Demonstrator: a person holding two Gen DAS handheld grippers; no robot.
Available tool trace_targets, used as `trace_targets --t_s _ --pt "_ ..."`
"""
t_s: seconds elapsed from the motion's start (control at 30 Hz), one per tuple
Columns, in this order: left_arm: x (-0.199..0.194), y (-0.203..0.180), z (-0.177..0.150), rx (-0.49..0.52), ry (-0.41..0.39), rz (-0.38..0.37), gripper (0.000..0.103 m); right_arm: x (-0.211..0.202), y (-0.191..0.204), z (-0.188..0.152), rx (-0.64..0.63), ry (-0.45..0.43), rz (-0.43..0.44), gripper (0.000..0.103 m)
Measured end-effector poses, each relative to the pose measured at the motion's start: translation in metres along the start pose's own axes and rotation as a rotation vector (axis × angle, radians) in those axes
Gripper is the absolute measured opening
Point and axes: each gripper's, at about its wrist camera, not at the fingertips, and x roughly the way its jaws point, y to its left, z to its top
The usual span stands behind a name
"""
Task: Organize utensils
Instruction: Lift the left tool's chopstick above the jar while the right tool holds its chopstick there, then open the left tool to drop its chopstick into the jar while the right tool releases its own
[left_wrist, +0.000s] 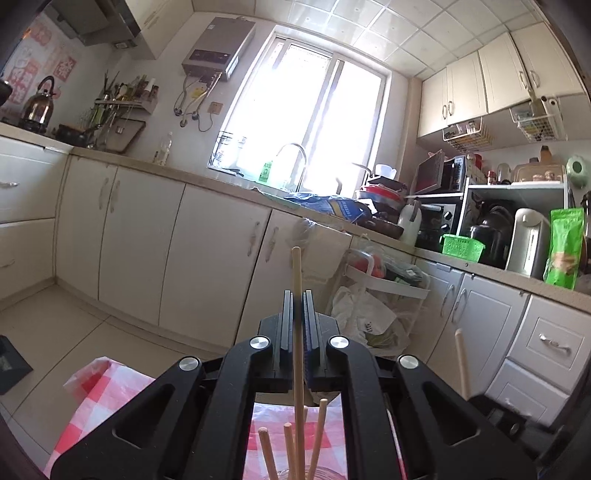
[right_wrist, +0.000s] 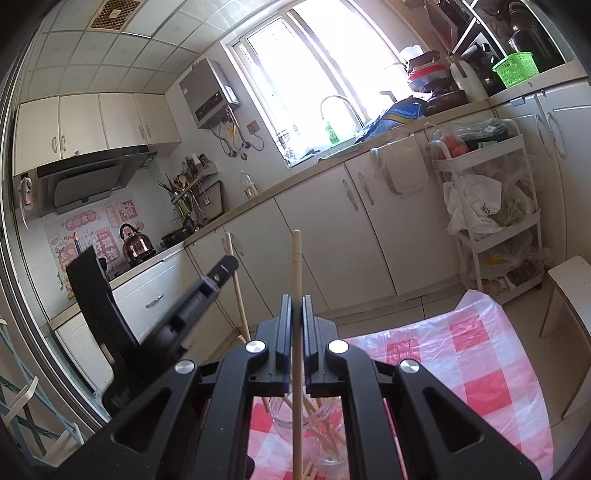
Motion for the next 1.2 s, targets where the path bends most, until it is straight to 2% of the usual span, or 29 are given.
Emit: trace_targets --t_s 0.3,0.4,0.5,0.67,0.83,1.07,1.2 --pt "-0.001 -0.002 -0.020 0.057 -0.016 0.016 0.005 0.012 -0.006 0.008 0.008 -0.026 -0.012 0.006" --pt "-0.004 0.001 -0.022 0.046 -0.012 0.015 0.005 0.014 -0.006 0.009 0.009 -0.027 -0.013 0.006" --pt "-0.007 0.004 -0.015 0.019 -0.021 0.012 0.005 0.013 -0.007 0.009 0.019 -0.029 -0.012 0.006" --pt "-0.013 0.002 0.002 -0.010 -0.087 0.016 0.005 0.013 -0.009 0.010 0.027 -0.033 -0.011 0.006" --pt "-0.002 -0.004 -0.007 0.014 -0.066 0.021 0.005 0.013 -0.010 0.009 0.028 -0.031 -0.011 0.006" --pt "-0.009 -0.001 -0.023 0.030 -0.049 0.043 0.006 0.012 -0.010 0.008 0.033 -0.035 -0.008 0.006" --pt "-0.014 0.001 -0.019 0.037 -0.077 0.062 0.006 0.010 -0.011 0.007 0.035 -0.038 -0.007 0.006"
